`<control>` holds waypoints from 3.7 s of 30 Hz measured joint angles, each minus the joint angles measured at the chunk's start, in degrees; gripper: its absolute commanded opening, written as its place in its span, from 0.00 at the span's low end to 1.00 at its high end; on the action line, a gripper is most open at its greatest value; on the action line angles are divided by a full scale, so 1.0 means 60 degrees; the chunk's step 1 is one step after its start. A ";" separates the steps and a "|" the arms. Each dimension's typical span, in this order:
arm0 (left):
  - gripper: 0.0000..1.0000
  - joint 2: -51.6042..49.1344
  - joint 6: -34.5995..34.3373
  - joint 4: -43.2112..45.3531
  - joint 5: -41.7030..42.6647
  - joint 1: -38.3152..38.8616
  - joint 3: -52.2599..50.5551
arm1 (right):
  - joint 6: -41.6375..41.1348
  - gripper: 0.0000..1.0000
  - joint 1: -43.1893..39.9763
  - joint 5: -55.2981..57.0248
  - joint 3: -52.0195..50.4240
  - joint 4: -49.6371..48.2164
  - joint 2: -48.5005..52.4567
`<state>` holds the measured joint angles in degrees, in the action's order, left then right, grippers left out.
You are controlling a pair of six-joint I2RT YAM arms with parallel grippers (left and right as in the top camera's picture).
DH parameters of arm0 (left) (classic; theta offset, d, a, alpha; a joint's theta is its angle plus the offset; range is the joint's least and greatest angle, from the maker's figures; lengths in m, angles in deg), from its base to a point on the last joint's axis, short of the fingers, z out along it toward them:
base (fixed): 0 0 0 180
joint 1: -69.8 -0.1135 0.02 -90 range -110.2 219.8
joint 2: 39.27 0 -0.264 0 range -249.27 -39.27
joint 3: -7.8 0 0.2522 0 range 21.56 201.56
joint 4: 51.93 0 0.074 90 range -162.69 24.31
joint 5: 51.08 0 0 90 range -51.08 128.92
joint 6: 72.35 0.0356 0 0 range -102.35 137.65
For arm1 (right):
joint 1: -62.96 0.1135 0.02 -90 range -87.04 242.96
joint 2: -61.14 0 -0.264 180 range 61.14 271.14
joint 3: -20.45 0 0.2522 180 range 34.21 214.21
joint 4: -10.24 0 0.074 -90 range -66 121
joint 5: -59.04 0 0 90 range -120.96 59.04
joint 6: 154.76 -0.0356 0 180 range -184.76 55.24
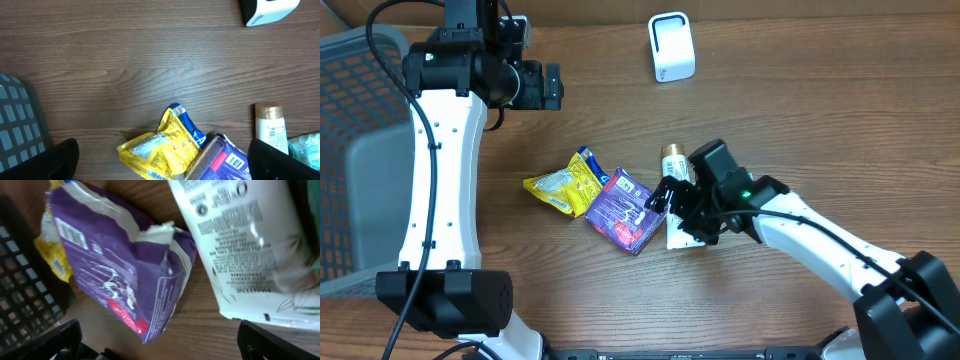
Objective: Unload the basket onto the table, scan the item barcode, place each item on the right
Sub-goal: 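Grasp the purple Carefree box with the right gripper, then lift the purple box and carry it to the white scanner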
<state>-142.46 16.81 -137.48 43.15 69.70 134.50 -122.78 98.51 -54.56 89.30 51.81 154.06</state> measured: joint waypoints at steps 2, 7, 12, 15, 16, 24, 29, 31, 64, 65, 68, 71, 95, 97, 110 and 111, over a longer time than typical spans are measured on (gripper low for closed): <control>1.00 0.0000 0.0000 -0.0004 0.0000 0.0000 0.0000 | -0.0310 0.99 0.0138 0.0040 -0.0007 -0.0259 0.0160; 1.00 0.0000 0.0000 -0.0004 0.0000 0.0000 0.0000 | -0.0780 0.98 0.0299 0.0113 -0.0007 -0.0852 0.0550; 1.00 0.0000 0.0000 -0.0004 0.0000 -0.0004 0.0000 | -0.1111 0.96 0.0448 0.0160 -0.0007 -0.1195 0.1209; 0.99 0.0000 0.0000 0.0000 0.0000 0.0000 0.0000 | -0.1184 0.95 0.0550 0.0047 -0.0007 -0.1898 0.1515; 1.00 0.0000 0.0000 -0.0004 0.0000 -0.0004 0.0000 | -0.1206 0.94 0.0597 0.0069 -0.0004 -0.2073 0.1596; 1.00 0.0000 0.0000 0.0000 0.0000 0.0000 0.0000 | -0.1264 0.87 0.0787 0.0069 -0.0007 -0.2710 0.1989; 1.00 0.0000 0.0000 -0.0004 0.0000 -0.0004 0.0000 | -0.1286 0.75 0.0925 -0.0055 0.0036 -0.3585 0.2408; 1.00 0.0000 0.0000 -0.0004 0.0000 0.0000 0.0000 | -0.1300 0.66 0.0984 -0.0131 0.0098 -0.3993 0.2637; 1.00 0.0000 0.0000 -0.0004 0.0000 0.0000 0.0000 | 0.6991 0.22 -0.1282 -0.1723 0.3563 0.2594 0.0707; 0.99 0.0000 0.0000 -0.0004 0.0000 0.0000 0.0000 | 0.7417 0.22 -0.1286 -0.1643 0.3923 0.2925 0.0652; 0.99 0.0000 0.0000 -0.0004 0.0000 0.0000 0.0000 | 0.8240 0.22 -0.1282 -0.1304 0.4550 0.3486 0.0627; 1.00 0.0000 0.0000 -0.0004 0.0000 0.0000 0.0000 | 0.8725 0.21 -0.1286 -0.0816 0.4983 0.3883 0.0627; 1.00 0.0000 0.0000 -0.0007 0.0000 0.0000 0.0000 | 1.4462 0.04 -0.1282 0.9934 0.5686 -0.3351 0.2266; 1.00 0.0000 0.0000 -0.0007 0.0000 0.0000 0.0000 | 1.5282 0.04 -0.1282 1.0437 0.5686 -0.4095 0.2524; 0.99 0.0000 0.0000 -0.0004 -0.0004 0.0000 0.0000 | 1.9930 0.04 -0.1275 1.1453 0.5727 -0.9373 0.5129; 1.00 0.0000 0.0000 0.0000 -0.0004 0.0000 0.0000 | 2.0221 0.04 -0.1275 1.1475 0.5727 -0.9806 0.5366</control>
<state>-142.46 16.81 -137.48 43.13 69.70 134.50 -1.46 90.86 14.29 123.66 -7.02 186.26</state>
